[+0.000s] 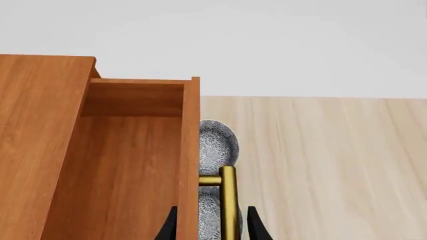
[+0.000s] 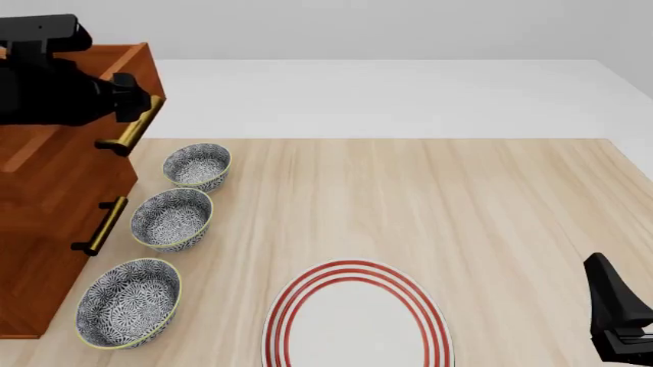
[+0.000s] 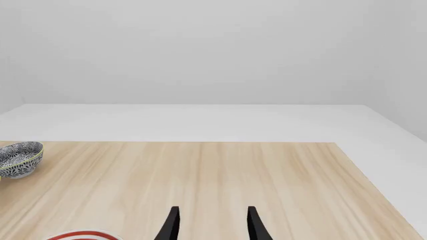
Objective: Open the top drawer of the cabinet.
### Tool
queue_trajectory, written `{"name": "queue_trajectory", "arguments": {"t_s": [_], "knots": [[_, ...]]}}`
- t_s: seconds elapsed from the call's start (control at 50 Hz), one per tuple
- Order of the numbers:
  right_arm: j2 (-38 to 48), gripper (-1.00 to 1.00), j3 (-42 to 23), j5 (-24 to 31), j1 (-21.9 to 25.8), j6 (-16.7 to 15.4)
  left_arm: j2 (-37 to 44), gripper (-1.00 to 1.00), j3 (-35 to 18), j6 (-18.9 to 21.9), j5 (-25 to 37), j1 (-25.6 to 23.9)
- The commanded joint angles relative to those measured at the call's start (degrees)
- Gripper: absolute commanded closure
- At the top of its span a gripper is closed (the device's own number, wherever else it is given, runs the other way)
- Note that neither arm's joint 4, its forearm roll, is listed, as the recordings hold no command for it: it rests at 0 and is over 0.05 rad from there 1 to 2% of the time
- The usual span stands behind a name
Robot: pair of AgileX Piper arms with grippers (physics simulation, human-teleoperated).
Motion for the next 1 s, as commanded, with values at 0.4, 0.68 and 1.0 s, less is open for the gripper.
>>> {"name": "queue_trajectory", "arguments": {"t_s": [0.4, 0.68, 1.0], "knots": [[0.00, -1.00, 0.00, 0.01, 0.00, 0.01, 2.49, -1.00, 1.82, -0.24, 0.17, -2.90], [0.00, -1.00, 0.00, 0.00, 0.00, 0.01, 2.71, -1.00, 1.97, -0.65, 0.00, -4.57], [0.00, -1.00, 0.00, 0.00, 0.01, 0.01, 3.24, -1.00, 1.73, -0.80, -0.22, -6.14]]}}
